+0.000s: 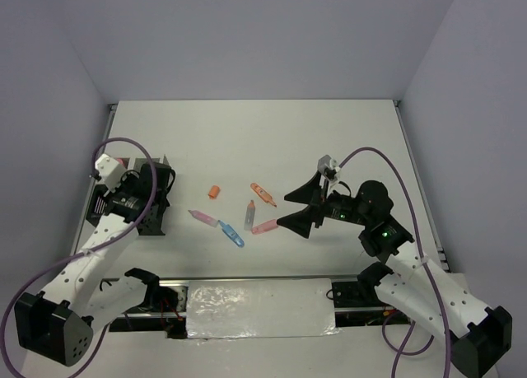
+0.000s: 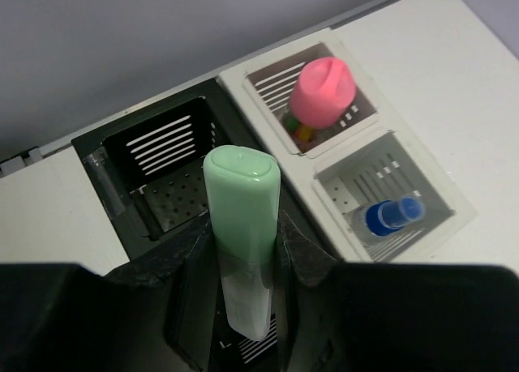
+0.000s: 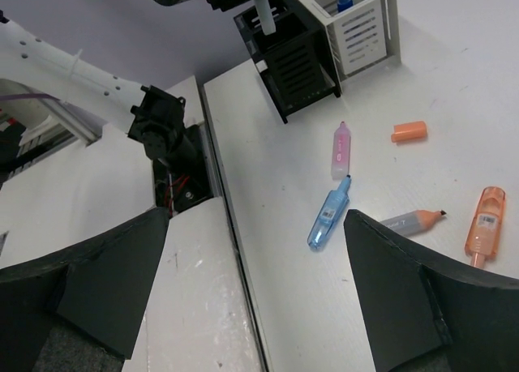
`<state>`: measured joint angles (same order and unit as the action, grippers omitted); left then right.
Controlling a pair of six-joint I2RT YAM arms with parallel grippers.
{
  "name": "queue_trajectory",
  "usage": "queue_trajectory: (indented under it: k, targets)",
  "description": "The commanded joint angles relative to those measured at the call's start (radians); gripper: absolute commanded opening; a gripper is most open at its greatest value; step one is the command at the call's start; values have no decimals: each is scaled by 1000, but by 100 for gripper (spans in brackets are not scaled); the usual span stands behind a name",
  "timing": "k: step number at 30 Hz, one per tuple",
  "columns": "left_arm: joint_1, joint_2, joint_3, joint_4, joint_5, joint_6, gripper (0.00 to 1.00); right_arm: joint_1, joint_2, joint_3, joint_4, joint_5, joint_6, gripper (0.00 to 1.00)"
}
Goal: Sort the stationery into containers
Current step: Place the pen in the storage box.
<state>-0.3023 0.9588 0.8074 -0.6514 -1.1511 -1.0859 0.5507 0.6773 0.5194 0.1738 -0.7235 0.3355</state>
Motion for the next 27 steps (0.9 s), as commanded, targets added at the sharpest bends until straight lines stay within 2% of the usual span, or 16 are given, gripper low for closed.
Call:
queue_trajectory:
  k: [1, 4, 6, 7, 8, 10, 11, 14, 18, 20, 21, 22, 24, 27]
  targets:
    - [5, -2, -30, 22, -55, -46, 17, -3, 11, 11, 75, -39, 22, 97]
    - [5, 12, -27, 9, -53, -58, 28, -2, 13, 22, 61, -40, 19, 97]
    - [5, 9, -34, 7, -50, -71, 43, -2, 8, 27, 55, -39, 14, 97]
    - [5, 5, -40, 19, -42, -53, 51, 0, 7, 28, 50, -37, 13, 97]
    - [5, -5, -43, 22, -38, -52, 70, 0, 8, 31, 47, -33, 8, 97]
    - [5, -15, -50, 36, -30, -39, 84, 0, 14, 33, 40, -27, 7, 97]
    - [5, -23, -50, 32, -21, -39, 94, 2, 21, 36, 35, -21, 5, 97]
    - [5, -38, -27, 4, -9, -45, 99, 0, 50, 44, 21, -8, 5, 98]
    - [-9, -64, 22, 7, 46, -6, 99, 12, 91, 76, -35, 68, -15, 98]
    - [-12, -81, 65, 58, 152, 140, 99, 52, 192, 131, -173, 189, -71, 97]
    - [-12, -81, 88, 64, 197, 141, 99, 66, 192, 152, -174, 238, -90, 97]
    - [-12, -78, 113, 65, 246, 218, 99, 87, 264, 171, -247, 337, -104, 97]
    - [-17, -55, 207, 26, 377, 268, 99, 97, 342, 229, -298, 441, -84, 96]
    - [-27, -11, 315, -22, 526, 421, 99, 116, 514, 326, -437, 648, -26, 93]
